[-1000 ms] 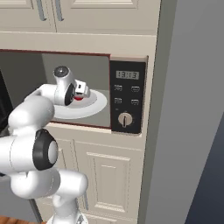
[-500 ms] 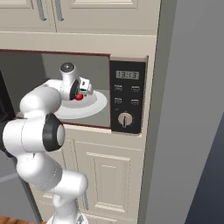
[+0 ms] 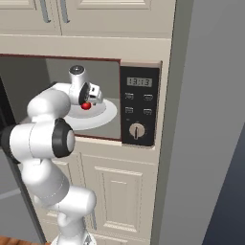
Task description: Pick the tomato from the microwave and place it on plate located on the counter.
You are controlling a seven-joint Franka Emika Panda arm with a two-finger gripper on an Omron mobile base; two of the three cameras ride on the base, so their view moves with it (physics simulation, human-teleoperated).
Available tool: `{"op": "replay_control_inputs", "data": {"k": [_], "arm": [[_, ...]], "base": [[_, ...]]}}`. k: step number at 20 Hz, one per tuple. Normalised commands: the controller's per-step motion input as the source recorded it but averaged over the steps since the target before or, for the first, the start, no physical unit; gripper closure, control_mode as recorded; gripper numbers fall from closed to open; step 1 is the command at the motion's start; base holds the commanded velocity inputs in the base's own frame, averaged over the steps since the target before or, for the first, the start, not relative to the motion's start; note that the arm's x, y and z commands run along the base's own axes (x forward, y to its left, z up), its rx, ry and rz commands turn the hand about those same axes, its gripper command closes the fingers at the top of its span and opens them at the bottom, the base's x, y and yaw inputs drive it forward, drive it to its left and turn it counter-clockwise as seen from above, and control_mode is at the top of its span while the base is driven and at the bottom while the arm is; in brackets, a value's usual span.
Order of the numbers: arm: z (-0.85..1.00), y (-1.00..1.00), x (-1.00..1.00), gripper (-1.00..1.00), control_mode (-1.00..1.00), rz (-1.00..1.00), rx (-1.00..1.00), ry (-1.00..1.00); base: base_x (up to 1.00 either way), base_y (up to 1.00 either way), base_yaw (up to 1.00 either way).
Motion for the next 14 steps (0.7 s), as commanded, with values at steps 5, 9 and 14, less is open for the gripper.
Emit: {"op": "replay_control_inputs", "data": {"k": [5,9,14], "arm": [[-0.14,0.0,0.0,-1.0,-1.0,0.0,0.0,0.0],[-0.02,0.0,-0.02,-1.0,-1.0,0.0,0.0,0.0],[0.0,0.0,-0.04,-1.0,-1.0,0.0,0.0,0.0]], "base": [[0.0,0.0,0.0],[0.0,0.0,0.0],[0.0,0.0,0.0]]}}
